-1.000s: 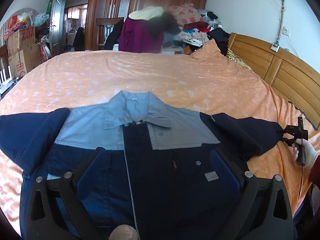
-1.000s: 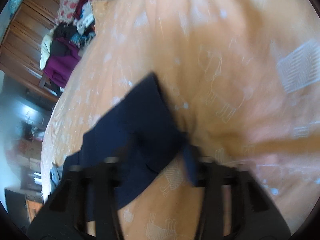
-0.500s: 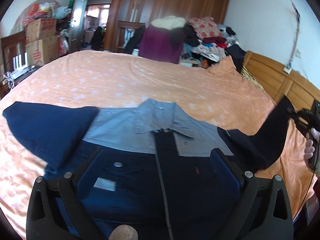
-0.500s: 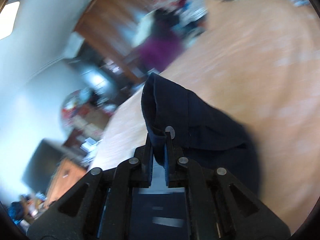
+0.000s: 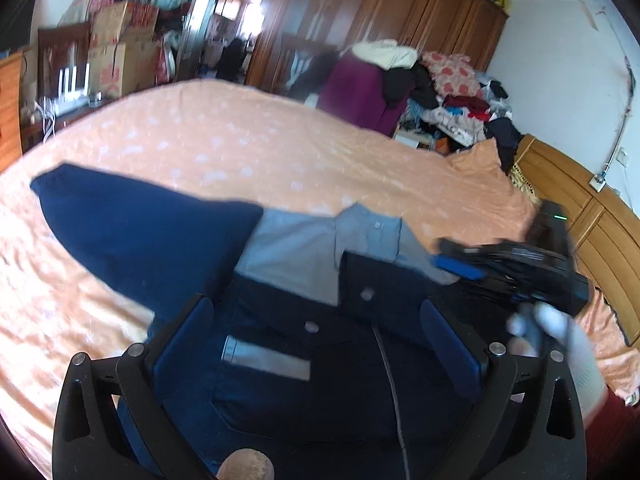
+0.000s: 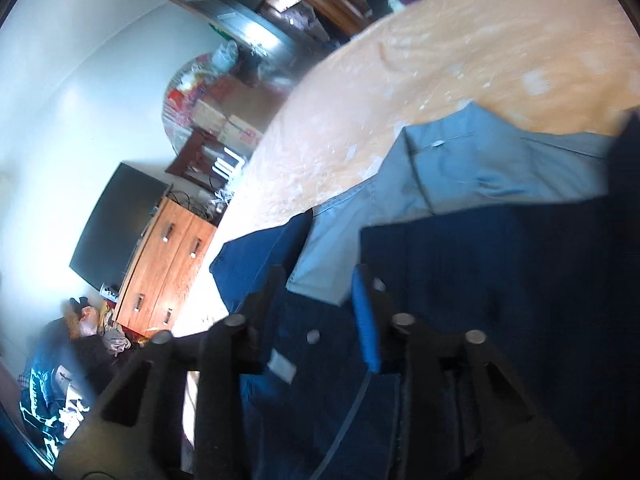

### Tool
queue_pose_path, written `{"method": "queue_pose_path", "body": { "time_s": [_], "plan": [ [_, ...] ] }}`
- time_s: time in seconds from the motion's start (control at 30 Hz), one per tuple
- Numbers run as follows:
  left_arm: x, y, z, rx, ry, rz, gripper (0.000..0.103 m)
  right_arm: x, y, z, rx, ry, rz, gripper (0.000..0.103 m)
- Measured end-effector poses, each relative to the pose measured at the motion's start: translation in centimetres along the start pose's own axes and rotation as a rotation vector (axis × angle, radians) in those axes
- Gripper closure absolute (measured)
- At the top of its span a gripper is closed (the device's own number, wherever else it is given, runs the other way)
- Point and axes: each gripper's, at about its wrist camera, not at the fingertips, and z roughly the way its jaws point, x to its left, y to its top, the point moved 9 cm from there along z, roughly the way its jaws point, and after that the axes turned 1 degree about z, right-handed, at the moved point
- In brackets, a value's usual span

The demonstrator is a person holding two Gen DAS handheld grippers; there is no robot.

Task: Fold small clothes
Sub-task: 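Fold the held sleeve across the jacket front and open the right tool, then grasp the jacket front beside the pocket flap with the left tool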

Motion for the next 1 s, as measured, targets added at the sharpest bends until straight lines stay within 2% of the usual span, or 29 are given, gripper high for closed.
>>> {"method": "queue_pose_path", "body": {
  "time_s": [0.07,0.13,0.17,0.2,0.23,0.3,0.43,0.53,0.7,0.77,0.8,0.83,0.9,1.0],
  "plan": [
    [-0.1,-1.0,1.6,0.049,-0.022,-0.013,0.0,-1.0,-1.8,-3.2,-0.022,-0.018,-0.016,0.059],
    [-0.8,-2.2,4.1,0.121,-0.088,-0.039,0.001,-3.4,-4.2,-6.5,-0.029,-0.074,-0.01,0.057],
    [-1.2,-2.6,5.0,0.148,-0.116,-0.048,0.003,-4.0,-4.5,-6.8,-0.028,-0.088,0.001,0.055],
    [-2.0,-3.0,6.2,0.184,-0.154,-0.054,0.01,-5.5,-5.7,-8.4,-0.024,-0.117,0.022,0.055],
    [-2.7,-3.5,7.5,0.224,-0.171,-0.052,0.024,-6.5,-6.3,-9.3,-0.023,-0.14,0.039,0.055],
    [-3.9,-4.1,9.4,0.277,-0.181,-0.05,0.037,-8.4,-7.6,-10.7,-0.026,-0.166,0.082,0.055],
    [-6.1,-4.8,12.8,0.345,-0.215,-0.077,0.038,-12.0,-10.0,-12.7,-0.024,-0.195,0.17,0.052],
    [-7.0,-5.0,14.5,0.376,-0.18,-0.063,0.038,-13.3,-10.6,-12.7,-0.018,-0.199,0.217,0.052],
    [-6.8,-4.2,16.8,0.357,-0.134,-0.101,0.039,-13.1,-11.1,-12.9,-0.007,-0.187,0.187,0.051],
    [-6.9,-3.8,17.5,0.336,-0.112,-0.102,0.044,-12.7,-10.9,-12.6,-0.005,-0.18,0.169,0.051],
    [-6.9,-3.5,17.8,0.328,-0.114,-0.094,0.063,-12.6,-11.1,-12.7,-0.005,-0.178,0.165,0.051],
    [-7.1,-3.3,18.1,0.317,-0.114,-0.086,0.095,-12.4,-11.0,-12.7,-0.006,-0.174,0.159,0.051],
    [-7.2,-2.3,17.1,0.272,-0.136,-0.089,0.094,-12.0,-11.0,-12.8,-0.006,-0.169,0.146,0.051],
    [-6.6,0.4,13.4,0.143,-0.142,-0.068,0.096,-11.4,-11.1,-13.5,-0.006,-0.183,0.101,0.051]
  ]
}}
